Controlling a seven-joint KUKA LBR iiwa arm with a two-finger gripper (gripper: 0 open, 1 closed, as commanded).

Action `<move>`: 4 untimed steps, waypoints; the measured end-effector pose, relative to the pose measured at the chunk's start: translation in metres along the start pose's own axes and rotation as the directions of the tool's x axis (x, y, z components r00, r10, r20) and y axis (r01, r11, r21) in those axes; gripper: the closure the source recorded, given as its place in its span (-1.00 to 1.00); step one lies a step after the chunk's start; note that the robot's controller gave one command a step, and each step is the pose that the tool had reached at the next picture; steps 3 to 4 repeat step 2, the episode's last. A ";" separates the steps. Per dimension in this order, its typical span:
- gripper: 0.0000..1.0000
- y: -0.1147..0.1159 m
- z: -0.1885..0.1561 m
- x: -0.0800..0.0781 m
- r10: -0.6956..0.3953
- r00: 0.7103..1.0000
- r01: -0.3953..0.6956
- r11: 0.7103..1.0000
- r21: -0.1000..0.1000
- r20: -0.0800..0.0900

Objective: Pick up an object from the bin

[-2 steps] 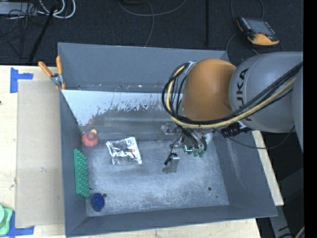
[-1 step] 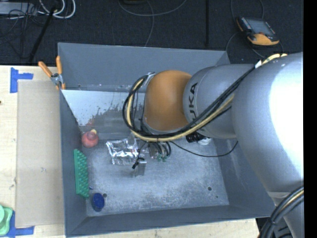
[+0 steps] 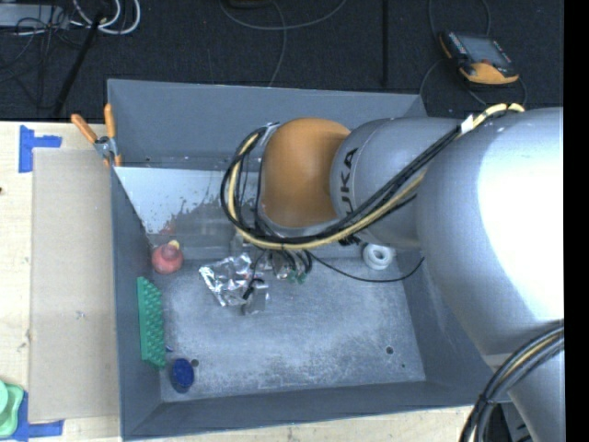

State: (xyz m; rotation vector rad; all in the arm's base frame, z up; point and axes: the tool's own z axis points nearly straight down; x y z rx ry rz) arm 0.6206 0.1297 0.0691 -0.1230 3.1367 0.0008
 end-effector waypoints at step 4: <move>1.00 0.008 -0.155 0.007 0.005 1.000 -0.005 1.000 -0.001 0.007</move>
Offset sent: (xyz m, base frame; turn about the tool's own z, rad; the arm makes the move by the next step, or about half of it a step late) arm 0.0000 0.0000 0.0000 0.0000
